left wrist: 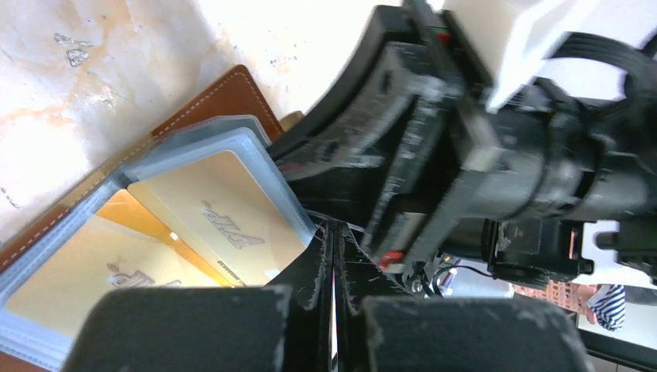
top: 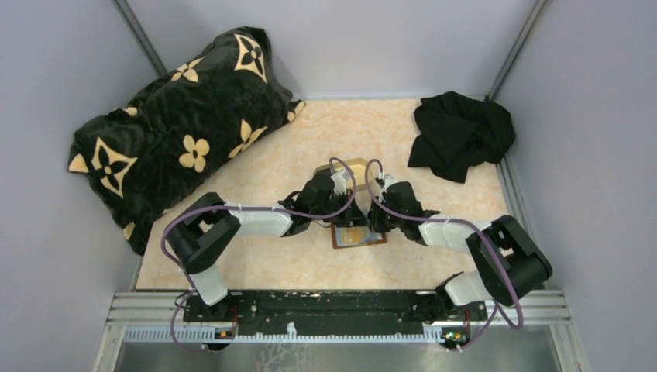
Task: Take the credit cards out of the card holder
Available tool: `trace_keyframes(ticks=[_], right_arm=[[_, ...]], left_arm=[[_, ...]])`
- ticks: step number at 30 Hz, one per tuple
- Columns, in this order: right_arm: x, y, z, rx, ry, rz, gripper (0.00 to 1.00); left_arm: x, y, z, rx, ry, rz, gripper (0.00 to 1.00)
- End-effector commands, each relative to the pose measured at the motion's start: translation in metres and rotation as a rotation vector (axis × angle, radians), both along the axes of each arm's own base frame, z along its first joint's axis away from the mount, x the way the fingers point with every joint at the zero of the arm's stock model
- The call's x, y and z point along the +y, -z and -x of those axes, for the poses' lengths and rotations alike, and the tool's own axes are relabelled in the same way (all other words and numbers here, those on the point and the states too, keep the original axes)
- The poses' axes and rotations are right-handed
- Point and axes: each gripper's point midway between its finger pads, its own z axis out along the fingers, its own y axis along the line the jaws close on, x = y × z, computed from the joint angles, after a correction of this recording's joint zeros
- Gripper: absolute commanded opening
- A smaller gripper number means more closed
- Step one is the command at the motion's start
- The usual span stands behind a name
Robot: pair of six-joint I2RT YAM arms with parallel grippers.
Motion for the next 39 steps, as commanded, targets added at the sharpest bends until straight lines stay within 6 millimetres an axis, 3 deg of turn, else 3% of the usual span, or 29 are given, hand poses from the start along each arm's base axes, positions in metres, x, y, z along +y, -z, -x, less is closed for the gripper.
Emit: trace_keyframes(ticks=[1, 6, 10, 16, 23, 28, 33, 39], right_arm=[[-0.012, -0.041, -0.023, -0.143, 0.039, 0.05, 0.0], [-0.024, -0.073, -0.024, -0.209, 0.061, 0.082, 0.0], [-0.024, -0.082, -0.022, -0.218, 0.056, 0.073, 0.0], [-0.018, -0.073, -0.018, -0.195, 0.039, 0.04, 0.0], [-0.01, -0.044, -0.02, -0.144, 0.01, 0.047, 0.0], [-0.011, -0.021, -0.02, -0.098, 0.006, 0.076, 0.0], [-0.014, -0.008, -0.013, -0.058, 0.009, 0.087, 0.0], [-0.018, 0.008, 0.001, -0.012, 0.002, 0.091, 0.0]], left_arm=[[-0.009, 0.007, 0.0, 0.005, 0.029, -0.006, 0.0], [-0.015, 0.014, -0.002, 0.019, 0.035, -0.004, 0.0], [-0.017, 0.019, -0.005, 0.023, 0.035, -0.013, 0.0], [-0.012, 0.004, -0.011, -0.031, 0.01, -0.019, 0.16], [0.021, -0.013, -0.016, -0.135, -0.082, -0.097, 0.31], [0.046, 0.002, -0.005, -0.106, -0.126, -0.145, 0.33], [0.074, 0.049, 0.022, 0.015, -0.17, -0.195, 0.31], [0.081, 0.068, 0.03, 0.053, -0.192, -0.224, 0.3]])
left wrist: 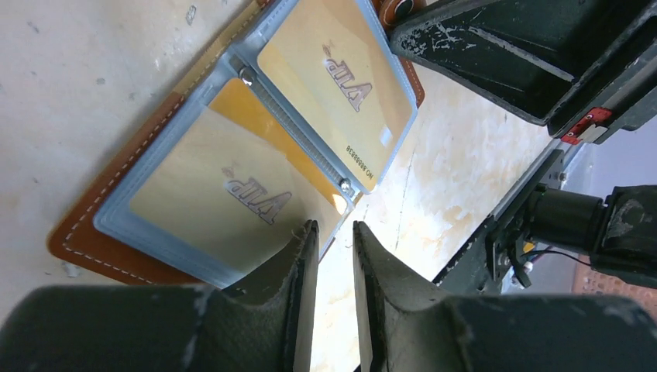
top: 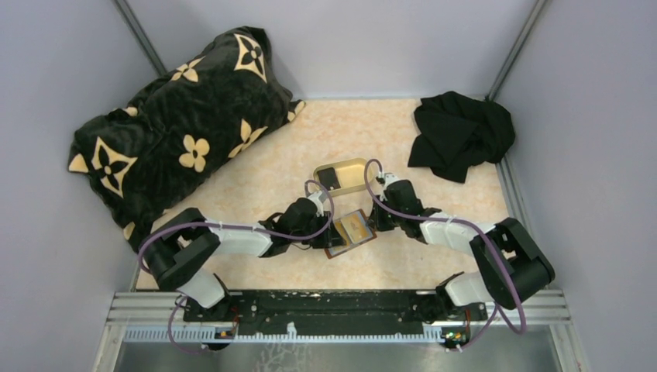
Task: Take the credit cards out of the card holder
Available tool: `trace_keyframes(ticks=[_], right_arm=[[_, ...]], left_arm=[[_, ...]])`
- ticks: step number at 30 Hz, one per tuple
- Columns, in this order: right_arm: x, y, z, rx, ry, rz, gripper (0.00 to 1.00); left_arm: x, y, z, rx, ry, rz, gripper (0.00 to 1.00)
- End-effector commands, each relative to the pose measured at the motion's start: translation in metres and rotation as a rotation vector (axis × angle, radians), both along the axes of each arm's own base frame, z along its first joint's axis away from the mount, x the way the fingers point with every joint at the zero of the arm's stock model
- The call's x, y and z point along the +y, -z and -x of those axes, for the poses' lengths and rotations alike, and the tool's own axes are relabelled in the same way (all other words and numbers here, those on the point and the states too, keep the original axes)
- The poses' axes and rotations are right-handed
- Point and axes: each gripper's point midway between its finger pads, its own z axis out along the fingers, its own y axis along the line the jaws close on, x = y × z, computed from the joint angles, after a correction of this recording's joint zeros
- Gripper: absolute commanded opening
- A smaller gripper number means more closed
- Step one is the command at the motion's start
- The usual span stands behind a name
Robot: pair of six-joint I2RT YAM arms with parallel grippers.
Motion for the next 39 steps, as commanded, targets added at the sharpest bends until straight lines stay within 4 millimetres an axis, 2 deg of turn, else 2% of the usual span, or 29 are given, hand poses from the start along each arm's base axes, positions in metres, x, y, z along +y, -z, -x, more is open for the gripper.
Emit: trace_keyframes(ticks=[1, 5, 8, 12, 18, 24, 30, 39], right_arm=[[-0.001, 0.01, 0.009, 0.028, -0.004, -0.025, 0.0], [0.001, 0.015, 0.021, 0.057, -0.011, -0.059, 0.0], [-0.001, 0.019, 0.027, 0.068, -0.008, -0.062, 0.0], [-0.004, 0.021, 0.031, 0.072, -0.001, -0.063, 0.0], [-0.005, 0.019, 0.039, 0.078, -0.006, -0.08, 0.0], [-0.005, 0.021, 0.044, 0.087, -0.01, -0.095, 0.0], [-0.003, 0.024, 0.046, 0.1, -0.016, -0.105, 0.0], [-0.001, 0.028, 0.05, 0.114, -0.017, -0.113, 0.0]], left_arm=[[0.004, 0.013, -0.002, 0.014, -0.049, -0.032, 0.31], [0.002, 0.011, -0.007, 0.002, -0.068, -0.017, 0.34], [0.001, 0.01, -0.009, 0.0, -0.091, 0.012, 0.47], [0.0, 0.011, -0.013, 0.001, -0.127, 0.038, 0.54], [0.001, 0.02, -0.014, 0.015, -0.143, 0.026, 0.55], [0.003, 0.018, -0.014, -0.003, -0.164, 0.078, 0.55], [0.004, 0.009, -0.018, -0.04, -0.179, 0.117, 0.51], [-0.016, -0.008, -0.023, -0.063, -0.136, 0.196, 0.48]])
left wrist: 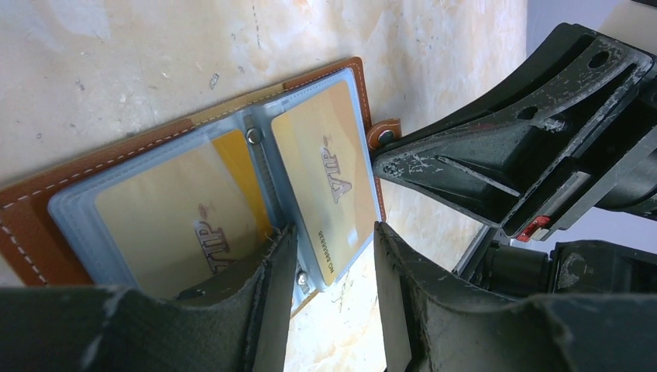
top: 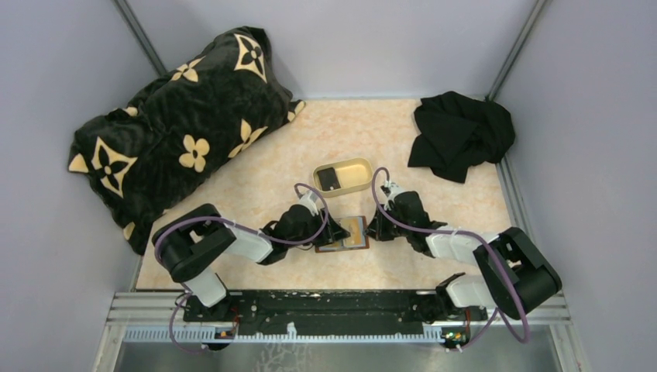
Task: Take the credit cards out of the card holder
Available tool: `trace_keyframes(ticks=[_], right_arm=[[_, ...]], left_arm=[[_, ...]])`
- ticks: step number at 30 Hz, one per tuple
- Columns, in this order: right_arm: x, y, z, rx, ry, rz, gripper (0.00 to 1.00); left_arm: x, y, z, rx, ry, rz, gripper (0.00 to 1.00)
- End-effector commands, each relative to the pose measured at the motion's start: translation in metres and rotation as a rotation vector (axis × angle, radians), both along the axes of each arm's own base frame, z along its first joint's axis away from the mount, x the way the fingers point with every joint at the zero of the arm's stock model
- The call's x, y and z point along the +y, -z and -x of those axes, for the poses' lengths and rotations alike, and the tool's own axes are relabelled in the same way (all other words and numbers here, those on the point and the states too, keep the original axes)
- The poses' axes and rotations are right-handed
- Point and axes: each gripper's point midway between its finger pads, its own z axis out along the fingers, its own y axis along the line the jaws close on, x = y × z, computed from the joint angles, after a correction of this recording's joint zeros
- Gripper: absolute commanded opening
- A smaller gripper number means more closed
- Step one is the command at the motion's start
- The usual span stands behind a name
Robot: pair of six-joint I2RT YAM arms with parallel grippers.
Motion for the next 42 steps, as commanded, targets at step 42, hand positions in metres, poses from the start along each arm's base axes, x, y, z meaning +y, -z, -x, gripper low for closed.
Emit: trace_keyframes(ticks=[42], right_arm=[[0.001, 0.043, 0.035, 0.133, -0.057, 0.074, 0.0]], left_arm=[[-0.034, -0.025, -0.004, 0.017, 0.108, 0.231, 0.42]])
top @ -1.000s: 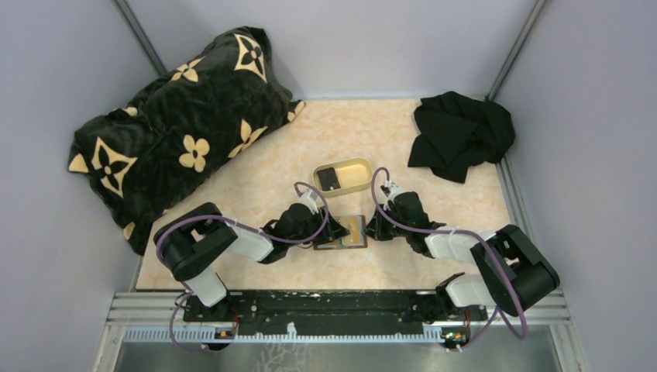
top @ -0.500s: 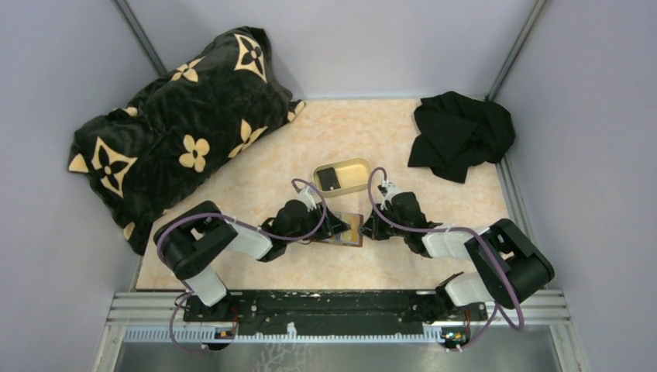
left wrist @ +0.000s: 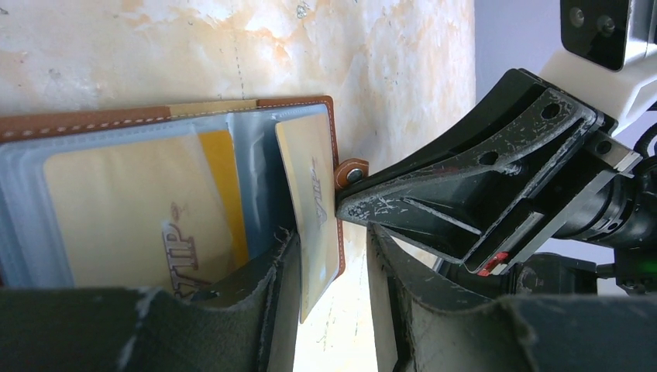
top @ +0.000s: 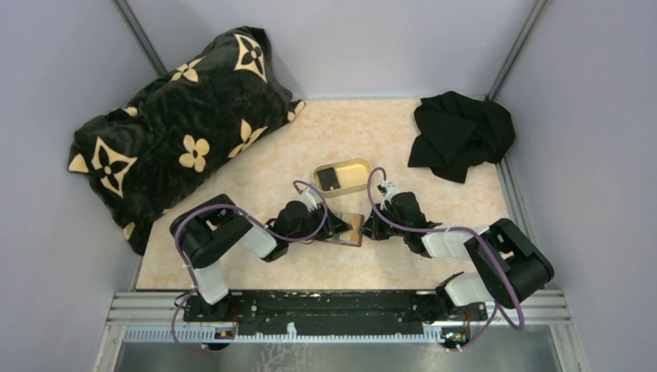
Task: Take the credit cards out of the card holder
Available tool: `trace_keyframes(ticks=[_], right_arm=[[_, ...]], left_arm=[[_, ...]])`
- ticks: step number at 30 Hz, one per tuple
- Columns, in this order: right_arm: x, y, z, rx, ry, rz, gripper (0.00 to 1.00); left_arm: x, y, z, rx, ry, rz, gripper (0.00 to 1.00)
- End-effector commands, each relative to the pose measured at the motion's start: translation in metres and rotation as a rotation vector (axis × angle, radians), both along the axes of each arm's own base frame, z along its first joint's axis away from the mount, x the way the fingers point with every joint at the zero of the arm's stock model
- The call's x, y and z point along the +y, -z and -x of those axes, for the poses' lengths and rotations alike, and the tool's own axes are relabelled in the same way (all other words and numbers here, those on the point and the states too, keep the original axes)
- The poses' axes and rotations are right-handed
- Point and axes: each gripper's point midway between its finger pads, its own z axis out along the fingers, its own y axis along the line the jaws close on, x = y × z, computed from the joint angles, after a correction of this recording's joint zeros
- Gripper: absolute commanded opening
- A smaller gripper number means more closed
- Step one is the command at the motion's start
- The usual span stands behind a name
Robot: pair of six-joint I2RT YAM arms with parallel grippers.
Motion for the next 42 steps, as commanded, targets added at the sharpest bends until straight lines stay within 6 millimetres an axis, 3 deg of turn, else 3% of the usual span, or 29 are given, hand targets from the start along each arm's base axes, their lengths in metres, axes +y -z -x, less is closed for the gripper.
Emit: trace_keyframes(ticks=[1, 14, 23, 42], right_arm=[[-0.015, 0.042, 0.038, 0.157, -0.039, 0.123, 0.0], [-0.015, 0.045, 0.037, 0.159, -0.034, 0.13, 0.0], [-0.019, 0.046, 0.034, 0.155, -0.012, 0.153, 0.0], [-0.02, 0.05, 0.028, 0.165, 0.001, 0.164, 0.0]], left_arm=[[-0.024, -0.02, 0.011, -0.014, 0.102, 0.093, 0.42], [-0.027, -0.014, 0.018, 0.021, 0.132, 0.137, 0.39], [0.008, -0.01, 0.01, 0.026, 0.062, 0.123, 0.33], [0.042, -0.007, 0.009, 0.034, 0.001, 0.117, 0.32]])
